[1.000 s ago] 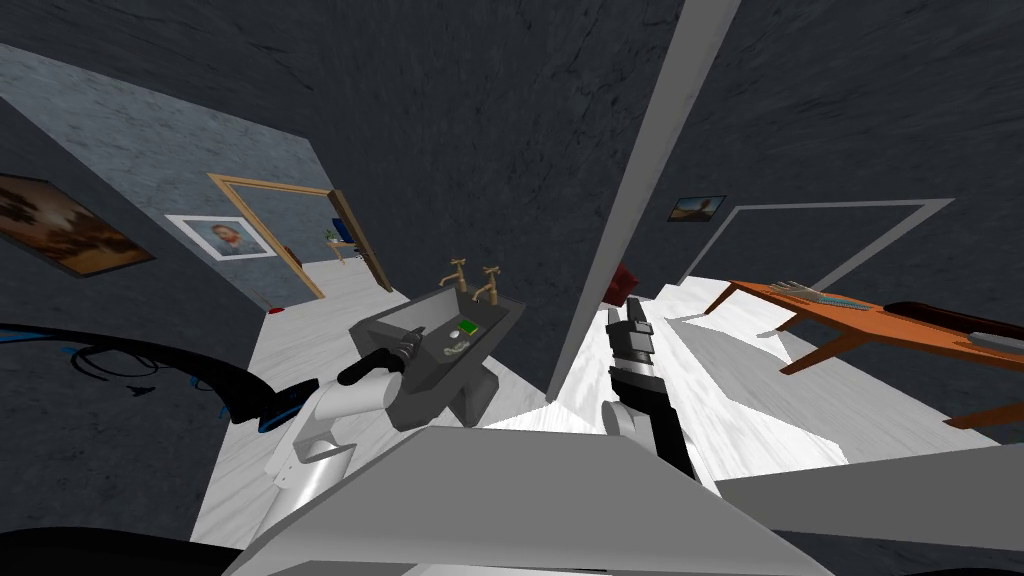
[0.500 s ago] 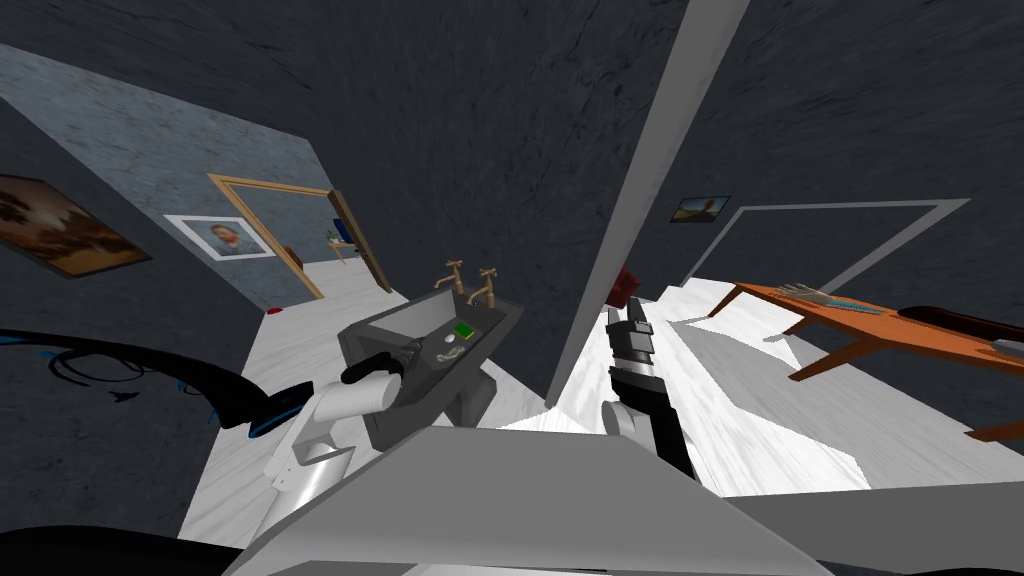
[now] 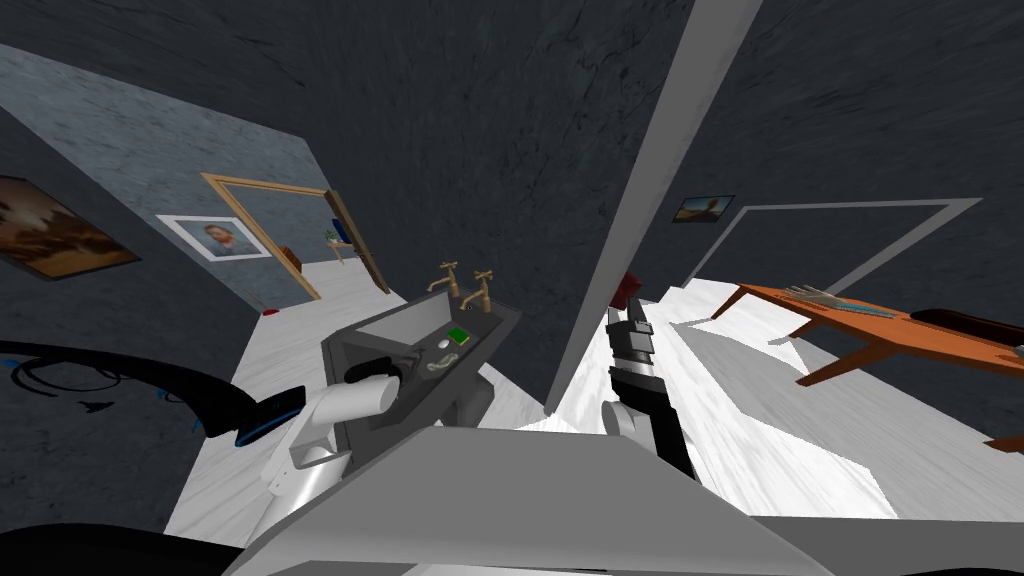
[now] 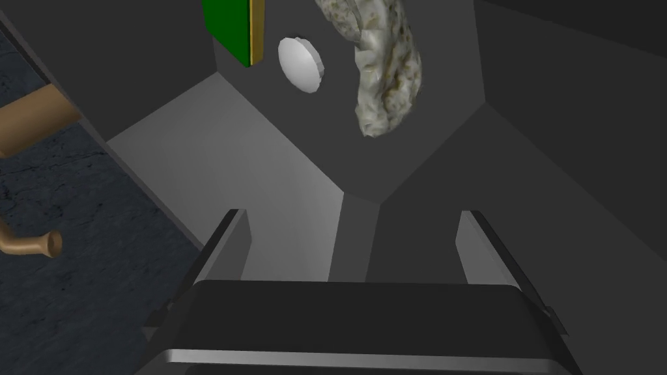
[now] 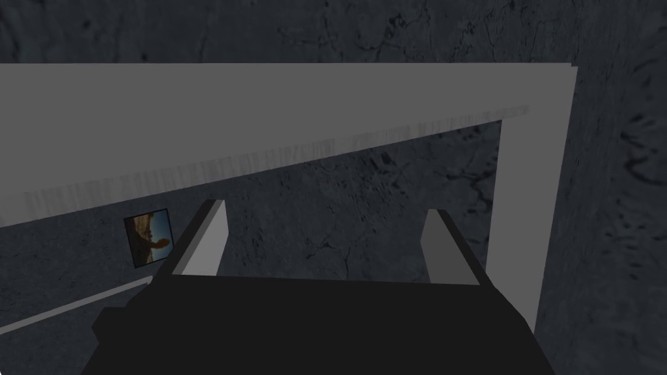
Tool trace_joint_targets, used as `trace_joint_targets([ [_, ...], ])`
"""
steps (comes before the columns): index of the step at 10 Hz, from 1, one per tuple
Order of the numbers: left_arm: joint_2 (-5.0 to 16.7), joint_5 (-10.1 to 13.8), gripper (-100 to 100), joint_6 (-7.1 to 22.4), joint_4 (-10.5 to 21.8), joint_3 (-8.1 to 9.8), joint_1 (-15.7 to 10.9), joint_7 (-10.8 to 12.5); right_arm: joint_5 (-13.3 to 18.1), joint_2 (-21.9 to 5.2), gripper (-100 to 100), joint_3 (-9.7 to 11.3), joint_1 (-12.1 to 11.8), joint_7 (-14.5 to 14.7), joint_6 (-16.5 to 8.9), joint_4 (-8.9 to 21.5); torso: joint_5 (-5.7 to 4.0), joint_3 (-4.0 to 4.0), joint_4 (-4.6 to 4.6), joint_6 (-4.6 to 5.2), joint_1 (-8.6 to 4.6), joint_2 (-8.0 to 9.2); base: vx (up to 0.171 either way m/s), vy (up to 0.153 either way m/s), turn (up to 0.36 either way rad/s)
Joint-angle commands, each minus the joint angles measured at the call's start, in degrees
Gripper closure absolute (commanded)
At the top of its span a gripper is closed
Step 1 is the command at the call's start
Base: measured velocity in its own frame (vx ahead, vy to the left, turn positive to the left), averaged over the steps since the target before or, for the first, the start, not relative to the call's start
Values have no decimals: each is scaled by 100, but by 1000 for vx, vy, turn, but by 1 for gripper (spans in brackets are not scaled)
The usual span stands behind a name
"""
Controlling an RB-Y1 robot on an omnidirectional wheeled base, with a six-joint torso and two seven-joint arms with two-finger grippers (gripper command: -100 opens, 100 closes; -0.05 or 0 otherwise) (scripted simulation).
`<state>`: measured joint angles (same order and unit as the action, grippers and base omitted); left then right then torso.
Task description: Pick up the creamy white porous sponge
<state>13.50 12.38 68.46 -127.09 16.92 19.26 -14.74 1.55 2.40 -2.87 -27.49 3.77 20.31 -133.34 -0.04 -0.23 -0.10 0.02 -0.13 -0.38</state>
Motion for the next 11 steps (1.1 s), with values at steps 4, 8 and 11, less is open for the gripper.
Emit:
trace_joint_targets([
  [4, 43, 113, -100, 495, 62, -56, 152, -59, 0, 0, 0, 0, 0, 0, 0, 0, 2, 4, 2, 0, 9, 6, 80, -29, 0],
  [8, 57, 101, -100, 405, 299, -84, 84, -61, 0, 0, 0, 0, 1, 0, 0, 0, 2, 18, 7, 0, 14, 31, 31, -14, -5],
  [11, 53, 39, -100, 166, 605, -134, 6, -54, 0, 0, 0, 0, 1, 0, 0, 0, 5, 20, 8, 0, 22, 36, 8, 12, -16],
])
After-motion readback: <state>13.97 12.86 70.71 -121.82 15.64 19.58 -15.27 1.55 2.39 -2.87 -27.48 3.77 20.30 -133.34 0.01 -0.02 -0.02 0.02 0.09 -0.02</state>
